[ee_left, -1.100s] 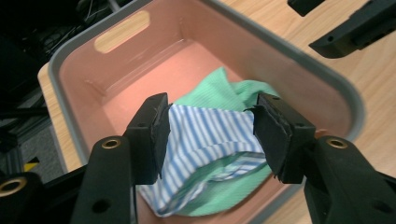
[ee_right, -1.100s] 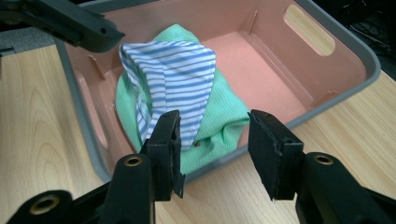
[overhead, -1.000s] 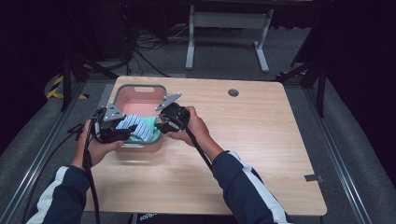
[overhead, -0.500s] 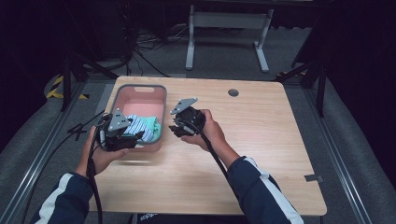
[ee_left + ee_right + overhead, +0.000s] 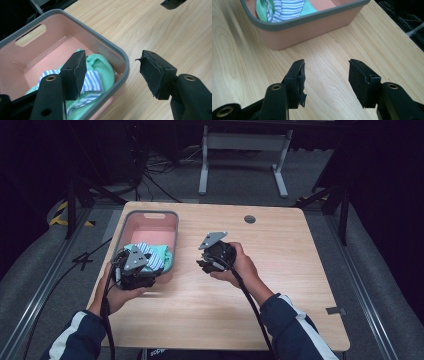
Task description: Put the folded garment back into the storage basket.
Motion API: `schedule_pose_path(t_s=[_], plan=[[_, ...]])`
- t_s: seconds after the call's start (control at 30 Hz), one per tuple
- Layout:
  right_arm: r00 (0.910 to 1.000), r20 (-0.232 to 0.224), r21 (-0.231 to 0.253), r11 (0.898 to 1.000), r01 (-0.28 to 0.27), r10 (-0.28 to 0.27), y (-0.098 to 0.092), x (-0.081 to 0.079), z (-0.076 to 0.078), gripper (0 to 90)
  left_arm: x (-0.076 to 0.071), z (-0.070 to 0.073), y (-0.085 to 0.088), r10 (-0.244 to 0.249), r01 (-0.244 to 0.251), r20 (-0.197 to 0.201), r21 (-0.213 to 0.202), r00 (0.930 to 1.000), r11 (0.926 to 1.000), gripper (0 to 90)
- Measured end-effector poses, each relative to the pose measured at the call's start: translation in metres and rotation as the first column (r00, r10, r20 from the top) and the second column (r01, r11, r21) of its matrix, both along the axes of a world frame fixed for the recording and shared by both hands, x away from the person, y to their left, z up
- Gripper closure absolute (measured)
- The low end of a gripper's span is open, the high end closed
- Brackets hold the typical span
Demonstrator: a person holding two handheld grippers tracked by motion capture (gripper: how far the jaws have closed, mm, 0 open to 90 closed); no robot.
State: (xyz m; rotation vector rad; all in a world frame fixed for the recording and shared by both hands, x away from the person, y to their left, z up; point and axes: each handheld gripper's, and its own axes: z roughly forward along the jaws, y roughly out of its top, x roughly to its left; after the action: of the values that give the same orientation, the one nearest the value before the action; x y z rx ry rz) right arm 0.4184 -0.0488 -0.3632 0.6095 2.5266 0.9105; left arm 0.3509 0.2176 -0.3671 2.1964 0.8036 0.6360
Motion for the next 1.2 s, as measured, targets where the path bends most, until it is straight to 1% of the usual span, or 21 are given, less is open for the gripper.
schedule_pose_path(t_s=[0.13,0.17,0.23,0.3,0.4,0.43,0.47,0.53,0.6,0.67,0.7,0.73,0.77,0.9,0.93,0.97,1.03,1.07,1.13,1.17,1.2], plan=[[1.0,0.001,-0.007,1.0,0.002,-0.002,-0.01,-0.003,-0.003,46.6,-0.004,-0.004,-0.006,-0.019,0.019,-0.002,0.014,0.9998,0.9997,36.7],[1.0,0.003,-0.013,1.0,-0.006,0.006,-0.013,-0.004,-0.004,46.1,-0.004,-0.005,-0.007,-0.024,0.024,-0.003,0.017,0.9997,0.9996,36.4],[0.9999,-0.001,-0.022,1.0,-0.012,0.012,-0.016,-0.005,-0.006,45.8,-0.006,-0.006,-0.01,-0.033,0.033,-0.001,0.018,0.9995,0.9993,35.8],[0.9999,-0.004,-0.034,0.999,-0.012,0.012,-0.022,-0.007,-0.008,45.1,-0.008,-0.008,-0.013,-0.043,0.043,-0.004,0.011,0.9991,0.999,35.2],[0.9999,-0.007,-0.034,0.999,-0.008,0.008,-0.029,-0.009,-0.01,44.7,-0.01,-0.011,-0.018,-0.066,0.066,-0.001,0.029,0.9978,0.9974,34.0],[0.9999,-0.009,-0.032,0.999,-0.008,0.008,-0.032,-0.01,-0.012,44.5,-0.011,-0.012,-0.019,-0.072,0.072,-0.002,0.024,0.9974,0.9971,33.9],[0.9999,-0.01,-0.034,0.999,-0.006,0.006,-0.034,-0.011,-0.013,44.3,-0.012,-0.013,-0.021,-0.077,0.077,-0.003,0.016,0.997,0.9969,33.9],[0.9999,-0.01,-0.043,0.999,-0.01,0.01,-0.04,-0.013,-0.015,43.7,-0.014,-0.018,-0.027,-0.097,0.097,-0.014,0.018,0.9952,0.9951,33.9],[0.9999,-0.009,-0.053,0.999,-0.005,0.005,-0.047,-0.015,-0.019,43.6,-0.016,-0.021,-0.031,-0.11,0.11,-0.014,0.029,0.9938,0.9935,33.8],[0.9998,-0.017,-0.055,0.998,0.004,-0.005,-0.053,-0.018,-0.023,43.2,-0.016,-0.025,-0.035,-0.123,0.124,-0.027,0.037,0.992,0.9915,33.3],[0.9998,-0.017,-0.065,0.998,0.009,-0.01,-0.057,-0.019,-0.024,43.1,-0.016,-0.027,-0.038,-0.128,0.129,-0.033,0.045,0.9913,0.9906,32.7],[0.9998,-0.017,-0.066,0.998,0.012,-0.013,-0.061,-0.02,-0.026,42.9,-0.017,-0.029,-0.039,-0.128,0.13,-0.038,0.042,0.9911,0.9907,32.5],[0.9998,-0.017,-0.066,0.998,0.012,-0.013,-0.061,-0.02,-0.026,42.9,-0.017,-0.029,-0.039,-0.128,0.13,-0.038,0.042,0.9911,0.9907,32.3],[0.9993,-0.021,-0.071,0.997,0.028,-0.029,-0.075,-0.023,-0.032,41.7,-0.017,-0.037,-0.046,-0.147,0.15,-0.06,0.063,0.9874,0.9866,31.5],[0.999,-0.029,-0.068,0.997,0.031,-0.033,-0.077,-0.023,-0.033,41.0,-0.017,-0.04,-0.048,-0.155,0.159,-0.063,0.075,0.986,0.9844,31.4],[0.9989,-0.029,-0.068,0.997,0.034,-0.036,-0.081,-0.025,-0.035,40.4,-0.017,-0.042,-0.051,-0.156,0.161,-0.064,0.076,0.9856,0.984,31.0],[0.9989,-0.039,-0.067,0.997,0.026,-0.028,-0.085,-0.026,-0.037,39.5,-0.018,-0.046,-0.053,-0.169,0.175,-0.073,0.086,0.983,0.9808,30.8],[0.9988,-0.033,-0.075,0.997,0.033,-0.036,-0.088,-0.028,-0.039,39.2,-0.018,-0.048,-0.055,-0.183,0.19,-0.082,0.094,0.9797,0.9772,30.5],[0.9987,-0.033,-0.074,0.997,0.036,-0.039,-0.093,-0.03,-0.042,38.2,-0.018,-0.051,-0.057,-0.194,0.202,-0.086,0.102,0.9773,0.9741,30.4],[0.9987,-0.036,-0.068,0.997,0.034,-0.037,-0.096,-0.031,-0.044,38.0,-0.018,-0.053,-0.058,-0.195,0.204,-0.091,0.102,0.9765,0.9736,30.5],[0.9987,-0.033,-0.069,0.997,0.037,-0.04,-0.098,-0.033,-0.046,37.5,-0.017,-0.055,-0.058,-0.202,0.213,-0.1,0.109,0.9743,0.9711,30.5]])
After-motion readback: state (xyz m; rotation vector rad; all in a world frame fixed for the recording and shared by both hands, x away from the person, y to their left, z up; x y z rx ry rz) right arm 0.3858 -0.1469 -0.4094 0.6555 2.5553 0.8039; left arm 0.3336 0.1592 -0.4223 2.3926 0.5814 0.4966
